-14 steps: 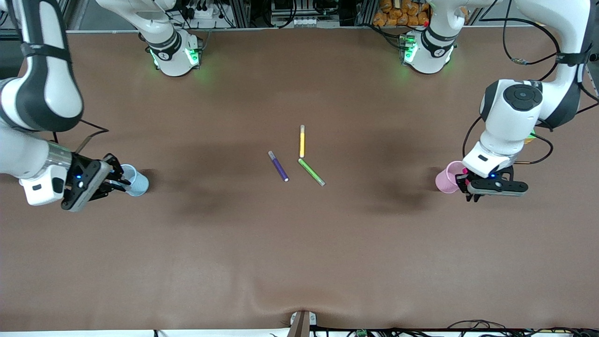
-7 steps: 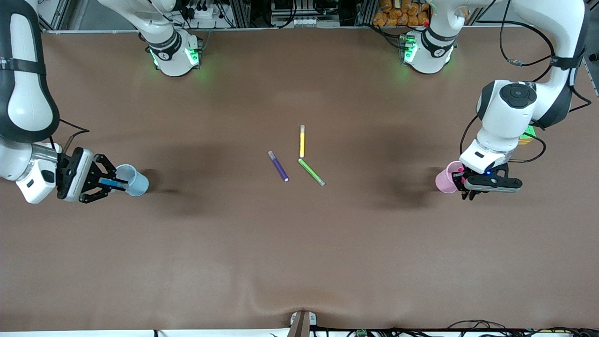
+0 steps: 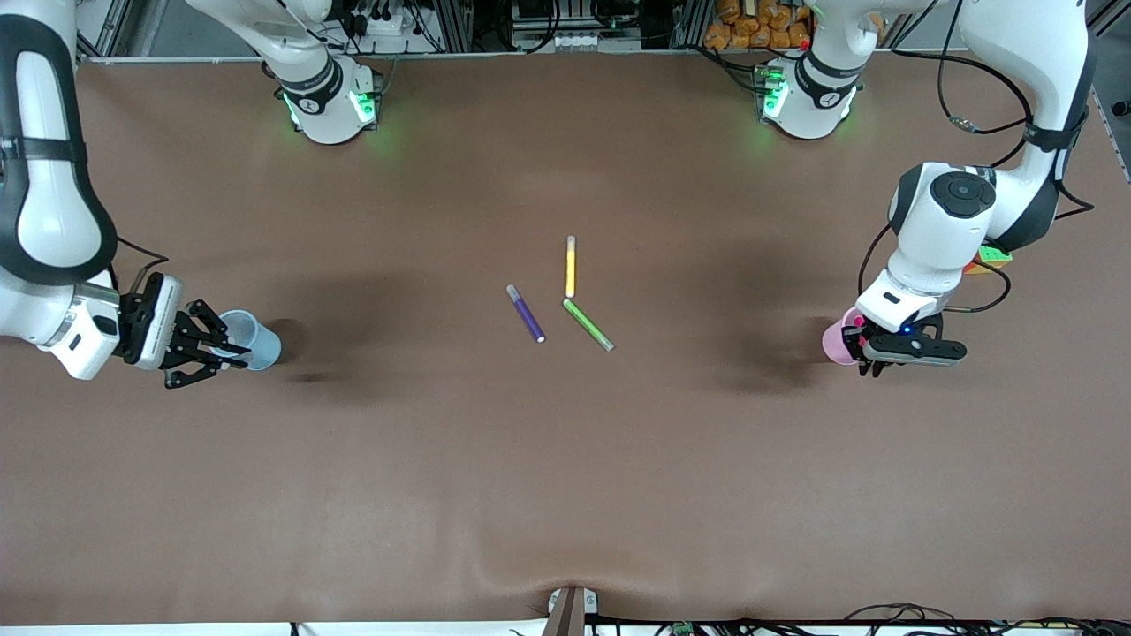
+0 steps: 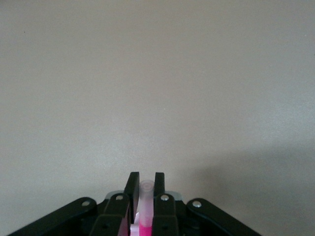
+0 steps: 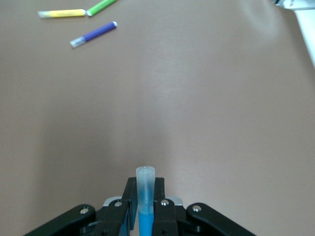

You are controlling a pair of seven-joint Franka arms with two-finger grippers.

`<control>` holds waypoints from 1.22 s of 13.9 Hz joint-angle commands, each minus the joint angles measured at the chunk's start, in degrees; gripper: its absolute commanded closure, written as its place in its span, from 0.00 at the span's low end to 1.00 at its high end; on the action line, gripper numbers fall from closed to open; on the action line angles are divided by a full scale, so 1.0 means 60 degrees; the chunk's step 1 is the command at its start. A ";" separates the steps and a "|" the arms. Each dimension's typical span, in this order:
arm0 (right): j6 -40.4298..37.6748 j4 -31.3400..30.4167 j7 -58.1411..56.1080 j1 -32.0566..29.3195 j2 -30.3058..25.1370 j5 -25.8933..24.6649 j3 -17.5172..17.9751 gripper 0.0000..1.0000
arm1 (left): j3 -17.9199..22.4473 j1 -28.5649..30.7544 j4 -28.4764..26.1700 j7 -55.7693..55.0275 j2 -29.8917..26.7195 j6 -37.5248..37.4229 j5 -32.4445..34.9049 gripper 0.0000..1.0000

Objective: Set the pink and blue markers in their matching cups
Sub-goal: 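Lower the markers into the cups with both grippers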

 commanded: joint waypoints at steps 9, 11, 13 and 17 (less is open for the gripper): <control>-0.1433 -0.0906 0.0175 -0.1115 0.0280 0.0660 0.0141 1.00 | -0.0148 0.0310 0.0666 0.0031 -0.0470 -0.0650 0.0201 0.00; -0.1374 -0.0937 0.0161 -0.1115 0.0309 0.0778 0.0141 1.00 | -0.0352 0.0266 0.1587 0.0017 -0.0441 -0.2140 0.0069 0.00; -0.1345 -0.0936 0.0204 -0.1086 0.0309 0.0778 0.0127 0.01 | -0.0805 0.0251 0.2598 -0.0101 -0.0339 -0.3737 -0.0308 0.00; -0.1519 -0.0878 0.2247 -0.1072 0.0018 0.0633 0.0112 0.00 | -0.1274 0.0207 0.4284 -0.0072 -0.0207 -0.6289 -0.1454 0.00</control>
